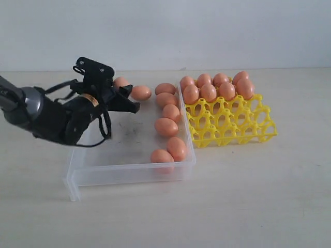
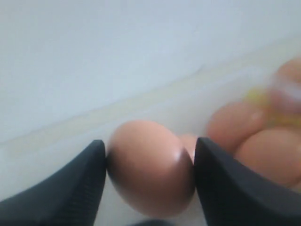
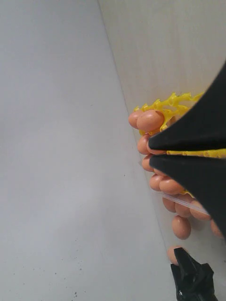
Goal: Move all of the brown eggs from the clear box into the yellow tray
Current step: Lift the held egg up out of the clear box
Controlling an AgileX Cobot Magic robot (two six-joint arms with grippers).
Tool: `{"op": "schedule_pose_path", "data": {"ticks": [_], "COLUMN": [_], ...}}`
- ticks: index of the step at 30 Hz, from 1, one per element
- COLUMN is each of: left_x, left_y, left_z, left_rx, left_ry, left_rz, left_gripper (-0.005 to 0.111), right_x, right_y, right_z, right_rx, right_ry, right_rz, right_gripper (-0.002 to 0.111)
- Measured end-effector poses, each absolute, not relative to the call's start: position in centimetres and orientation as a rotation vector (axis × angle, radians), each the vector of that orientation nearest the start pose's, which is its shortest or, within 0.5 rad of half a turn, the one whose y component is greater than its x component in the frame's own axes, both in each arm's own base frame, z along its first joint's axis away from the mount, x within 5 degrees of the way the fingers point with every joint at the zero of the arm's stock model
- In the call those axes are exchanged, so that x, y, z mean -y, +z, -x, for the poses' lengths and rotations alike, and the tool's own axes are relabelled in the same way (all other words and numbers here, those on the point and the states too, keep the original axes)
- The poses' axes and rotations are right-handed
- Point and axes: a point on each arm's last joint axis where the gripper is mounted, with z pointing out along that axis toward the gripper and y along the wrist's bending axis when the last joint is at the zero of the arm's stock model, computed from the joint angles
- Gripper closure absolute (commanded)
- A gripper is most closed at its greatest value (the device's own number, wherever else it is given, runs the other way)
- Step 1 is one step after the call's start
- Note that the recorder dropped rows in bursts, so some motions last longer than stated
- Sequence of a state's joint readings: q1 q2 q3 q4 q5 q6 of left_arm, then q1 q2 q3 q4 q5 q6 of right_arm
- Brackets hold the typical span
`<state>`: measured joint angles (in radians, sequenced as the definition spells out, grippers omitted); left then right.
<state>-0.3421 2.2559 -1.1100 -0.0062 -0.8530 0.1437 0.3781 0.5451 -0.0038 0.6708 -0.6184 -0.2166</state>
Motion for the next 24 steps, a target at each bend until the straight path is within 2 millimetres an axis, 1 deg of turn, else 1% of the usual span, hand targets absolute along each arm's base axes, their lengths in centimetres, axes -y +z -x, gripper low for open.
{"op": "schedule_pose_path", "data": {"ticks": [2, 4, 7, 13, 16, 18, 21, 24], "left_x": [15.5, 16.2, 16.6, 16.9, 16.9, 17.2, 18.3, 19.9], "left_y": [9.1, 9.1, 9.0, 9.6, 10.9, 12.0, 13.8, 14.7], "left_z": [-39.6, -38.4, -37.6, -37.3, -37.4, -37.6, -37.8, -37.5], "left_rx": [-1.599, -1.553, -1.533, -1.563, -1.554, -1.530, -1.466, -1.411], "left_ry": [-0.312, -0.413, -0.489, -0.654, -0.731, -0.779, -0.844, -0.895], "left_rz": [-0.427, -0.460, -0.492, -0.385, -0.324, -0.315, -0.401, -0.534], "left_gripper": [0.103, 0.103, 0.103, 0.103, 0.103, 0.103, 0.103, 0.103], "right_x": [-0.6, -0.6, -0.6, -0.6, -0.6, -0.6, -0.6, -0.6], "right_y": [21.7, 21.7, 21.7, 21.7, 21.7, 21.7, 21.7, 21.7], "right_z": [-10.3, -10.3, -10.3, -10.3, -10.3, -10.3, -10.3, -10.3], "right_rx": [-1.502, -1.502, -1.502, -1.502, -1.502, -1.502, -1.502, -1.502], "right_ry": [0.308, 0.308, 0.308, 0.308, 0.308, 0.308, 0.308, 0.308], "right_rz": [-0.280, -0.280, -0.280, -0.280, -0.280, -0.280, -0.280, -0.280], "right_gripper": [0.109, 0.109, 0.109, 0.109, 0.109, 0.109, 0.109, 0.109]}}
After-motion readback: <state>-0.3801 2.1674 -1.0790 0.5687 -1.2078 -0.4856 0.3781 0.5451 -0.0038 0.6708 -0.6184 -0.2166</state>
